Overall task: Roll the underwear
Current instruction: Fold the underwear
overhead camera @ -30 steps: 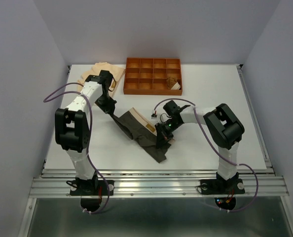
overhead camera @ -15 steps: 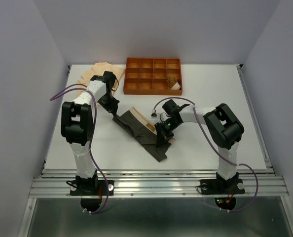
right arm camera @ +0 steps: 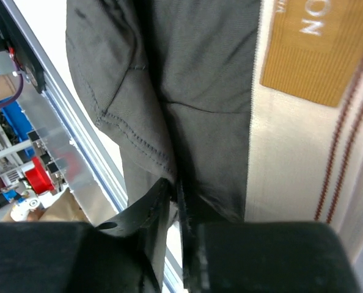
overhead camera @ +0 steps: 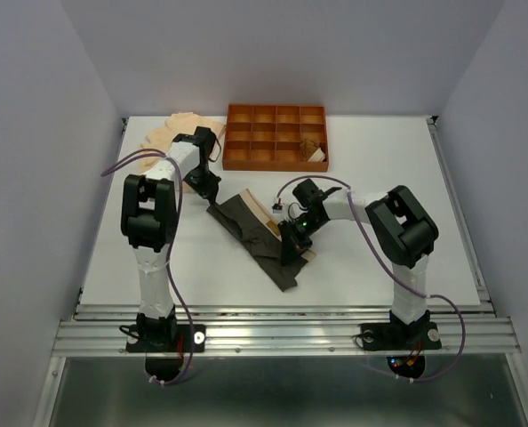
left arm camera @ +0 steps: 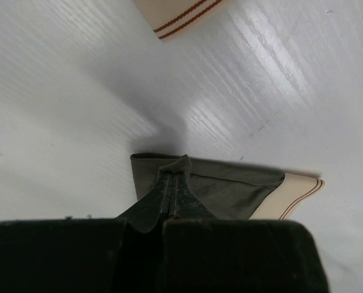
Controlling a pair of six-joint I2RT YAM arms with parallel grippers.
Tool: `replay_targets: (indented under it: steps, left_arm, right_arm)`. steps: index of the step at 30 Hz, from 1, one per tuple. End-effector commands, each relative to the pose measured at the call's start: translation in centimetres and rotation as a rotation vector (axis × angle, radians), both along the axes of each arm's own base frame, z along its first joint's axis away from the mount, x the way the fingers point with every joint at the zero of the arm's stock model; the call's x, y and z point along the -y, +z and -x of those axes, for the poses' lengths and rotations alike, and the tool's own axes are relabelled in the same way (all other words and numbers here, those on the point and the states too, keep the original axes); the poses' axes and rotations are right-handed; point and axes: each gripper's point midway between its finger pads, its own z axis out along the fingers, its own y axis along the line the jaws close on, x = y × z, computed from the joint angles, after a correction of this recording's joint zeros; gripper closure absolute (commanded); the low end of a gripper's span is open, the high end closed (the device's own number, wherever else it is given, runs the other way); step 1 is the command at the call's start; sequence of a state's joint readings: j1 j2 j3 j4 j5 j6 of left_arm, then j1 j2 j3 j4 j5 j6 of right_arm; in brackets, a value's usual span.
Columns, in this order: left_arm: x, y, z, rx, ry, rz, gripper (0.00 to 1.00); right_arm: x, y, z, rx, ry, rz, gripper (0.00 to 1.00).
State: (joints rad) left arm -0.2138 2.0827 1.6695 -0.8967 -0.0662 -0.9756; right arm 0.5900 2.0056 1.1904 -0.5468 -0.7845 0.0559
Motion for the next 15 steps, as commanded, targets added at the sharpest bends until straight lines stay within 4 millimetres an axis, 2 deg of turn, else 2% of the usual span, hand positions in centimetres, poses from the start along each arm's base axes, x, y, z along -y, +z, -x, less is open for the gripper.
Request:
replay_targets:
  steps: [1,4,6,7,9,13,15]
  left_arm:
    - [0.5,0.8,-1.9,0.057,0.015,-0.016,0.99]
    - [1.0,1.0,-2.4,0.077,0.009,-0.023,0.98]
    - [1.4,1.2,-2.7,0.09,0.003,-0.034,0.91]
    - [1.4,1.2,-2.8,0.094,0.0,-0.037,0.75]
    - [1.8,1.1,-3.0,0.101,-0.012,-0.031,0.67]
    - [3.1,1.2,-3.3,0.106,-0.066,-0.004,0.62]
    - [3.6,1.6,-3.3,0.114,-0.083,-0.009,0.6]
  right_arm:
    - [1.2,-1.8,-1.6,0.101,0.003,0.1,0.81]
    - [1.5,-1.7,-2.3,0.136,-0.006,0.126,0.76]
    - [1.6,-1.4,-2.9,0.166,-0.015,0.138,0.71]
    - [1.5,-1.2,-3.1,0.181,-0.007,0.132,0.71]
    - [1.5,-0.8,-3.5,0.216,0.007,0.123,0.71]
    - [1.4,-0.4,-4.2,0.246,-0.002,0.129,0.71]
    - [1.5,-0.3,-4.3,0.256,-0.005,0.135,0.64]
